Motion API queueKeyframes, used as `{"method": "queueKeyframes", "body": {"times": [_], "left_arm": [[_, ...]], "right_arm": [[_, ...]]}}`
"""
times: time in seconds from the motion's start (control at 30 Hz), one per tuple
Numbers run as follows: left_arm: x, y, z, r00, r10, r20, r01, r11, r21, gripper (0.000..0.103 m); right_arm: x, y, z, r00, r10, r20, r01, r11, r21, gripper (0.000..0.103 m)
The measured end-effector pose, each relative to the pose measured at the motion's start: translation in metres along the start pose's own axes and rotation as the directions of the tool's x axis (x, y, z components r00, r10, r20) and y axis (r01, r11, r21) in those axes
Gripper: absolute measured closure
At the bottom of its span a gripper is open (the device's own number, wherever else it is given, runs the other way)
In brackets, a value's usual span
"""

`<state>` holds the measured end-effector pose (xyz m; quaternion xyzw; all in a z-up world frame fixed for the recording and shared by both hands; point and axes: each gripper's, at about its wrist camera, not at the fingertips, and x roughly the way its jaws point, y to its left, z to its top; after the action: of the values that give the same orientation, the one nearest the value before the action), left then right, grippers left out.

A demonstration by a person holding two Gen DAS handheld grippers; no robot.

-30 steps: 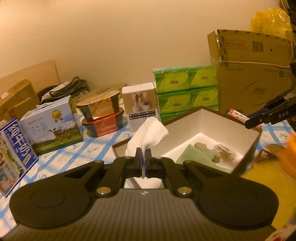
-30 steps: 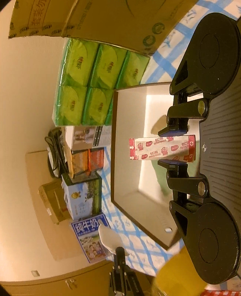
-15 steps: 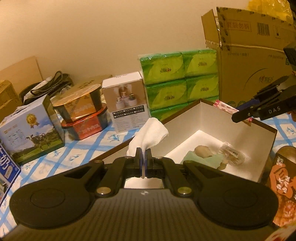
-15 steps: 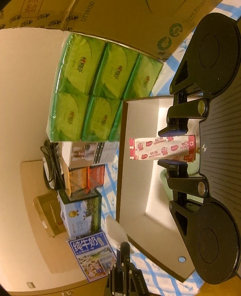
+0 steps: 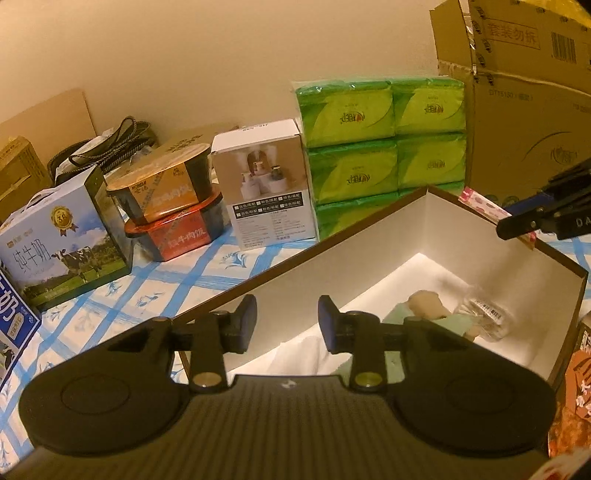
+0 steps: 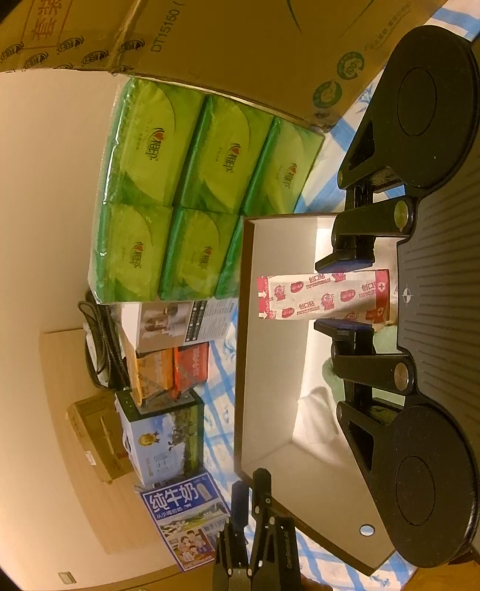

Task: Organize soft objects
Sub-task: 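Open the right tool to drop the packet into the box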

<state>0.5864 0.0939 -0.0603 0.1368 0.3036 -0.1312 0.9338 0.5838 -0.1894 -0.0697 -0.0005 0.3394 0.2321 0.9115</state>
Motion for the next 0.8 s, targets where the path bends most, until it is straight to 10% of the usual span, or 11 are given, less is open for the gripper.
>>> {"method": "queueKeyframes", "body": {"times": [0.2, 0.37, 0.8], "left_arm": [[-0.003, 0.004, 0.000, 1.000, 0.007, -0.012, -0.007, 1.000, -0.018, 0.070], [-0.008, 0.005, -0.002, 1.000, 0.002, -0.016, -0.002, 1.000, -0.026, 0.070], [-0.076, 0.026, -0.009, 1.000, -0.008, -0.006, 0.007, 0.986, -0.168, 0.065]], "right_arm": [[0.007, -0.001, 0.009, 0.999, -0.024, 0.030, 0.024, 1.000, -0.005, 0.076], [0.009, -0.005, 0.018, 0.997, -0.039, 0.065, 0.038, 0.999, 0.014, 0.037], [-0.068, 0.003, -0.010, 0.994, 0.012, 0.111, -0.022, 0.996, 0.091, 0.036]]}}
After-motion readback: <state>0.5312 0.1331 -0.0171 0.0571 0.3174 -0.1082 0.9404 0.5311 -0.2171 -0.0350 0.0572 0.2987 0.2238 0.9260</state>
